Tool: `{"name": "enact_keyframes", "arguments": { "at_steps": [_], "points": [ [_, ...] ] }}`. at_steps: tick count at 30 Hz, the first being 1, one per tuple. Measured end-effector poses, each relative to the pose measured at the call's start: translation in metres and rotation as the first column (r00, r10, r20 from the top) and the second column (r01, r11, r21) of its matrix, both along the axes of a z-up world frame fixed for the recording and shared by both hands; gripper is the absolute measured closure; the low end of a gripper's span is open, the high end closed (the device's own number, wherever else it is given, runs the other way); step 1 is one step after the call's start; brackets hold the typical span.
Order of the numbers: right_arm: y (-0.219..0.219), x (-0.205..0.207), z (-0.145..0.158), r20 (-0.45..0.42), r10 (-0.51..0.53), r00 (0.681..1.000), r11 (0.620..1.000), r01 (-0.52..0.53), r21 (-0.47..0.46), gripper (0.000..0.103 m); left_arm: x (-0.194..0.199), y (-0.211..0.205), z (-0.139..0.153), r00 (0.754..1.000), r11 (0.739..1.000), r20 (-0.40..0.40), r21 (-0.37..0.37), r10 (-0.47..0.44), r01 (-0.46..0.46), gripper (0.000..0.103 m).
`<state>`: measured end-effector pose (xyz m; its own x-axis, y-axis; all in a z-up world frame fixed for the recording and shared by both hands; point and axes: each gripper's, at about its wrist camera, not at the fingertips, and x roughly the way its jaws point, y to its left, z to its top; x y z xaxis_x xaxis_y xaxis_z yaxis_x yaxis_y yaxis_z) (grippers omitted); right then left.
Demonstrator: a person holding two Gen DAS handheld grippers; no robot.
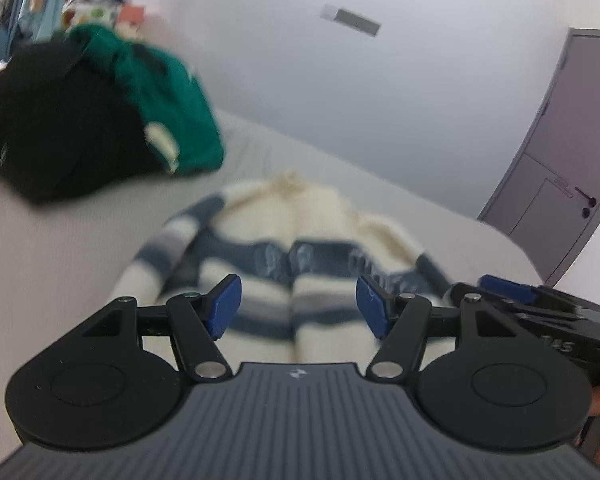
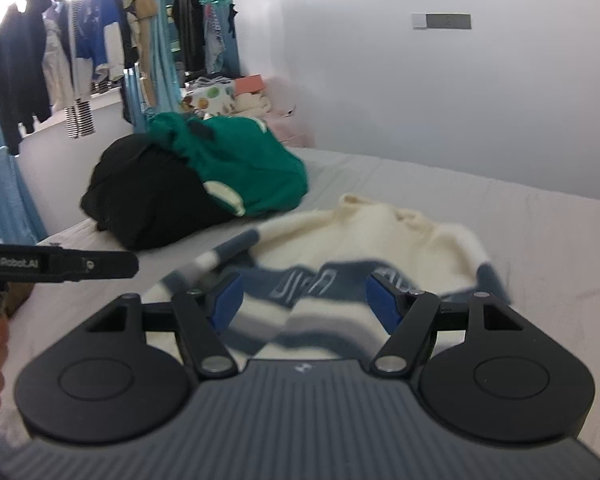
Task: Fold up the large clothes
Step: 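Lower the sweater onto the bed and open both grippers to release it, then close the left gripper on the sweater sleeve while the right tool hovers above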
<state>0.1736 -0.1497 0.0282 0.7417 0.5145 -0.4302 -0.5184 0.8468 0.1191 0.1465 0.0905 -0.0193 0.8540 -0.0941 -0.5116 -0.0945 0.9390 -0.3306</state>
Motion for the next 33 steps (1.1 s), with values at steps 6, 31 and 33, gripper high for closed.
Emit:
{"name": "enact_keyframes", "arguments": {
  "at_steps": [6,31,33],
  "points": [
    [-0.005,-0.033,-0.042,-0.007,0.020,1.000,0.999,-0.020,-0.045,0.033,-0.029,0.036,-0.054,0.992,0.991,-0.092,-0.091,0.091,-0.100,0.034],
    [-0.012,0.001,-0.117,-0.274,-0.065,0.959,0.998,0.062,-0.019,0.033,-0.016,0.124,-0.132,0.870,0.900,-0.312,-0.089,0.382,-0.427,0.095],
    [-0.010,0.003,-0.118,-0.264,-0.074,0.962,0.997,0.066,-0.038,0.033,-0.019,0.131,-0.123,0.868,0.891,-0.297,-0.097,0.399,-0.443,0.096]
  ]
}}
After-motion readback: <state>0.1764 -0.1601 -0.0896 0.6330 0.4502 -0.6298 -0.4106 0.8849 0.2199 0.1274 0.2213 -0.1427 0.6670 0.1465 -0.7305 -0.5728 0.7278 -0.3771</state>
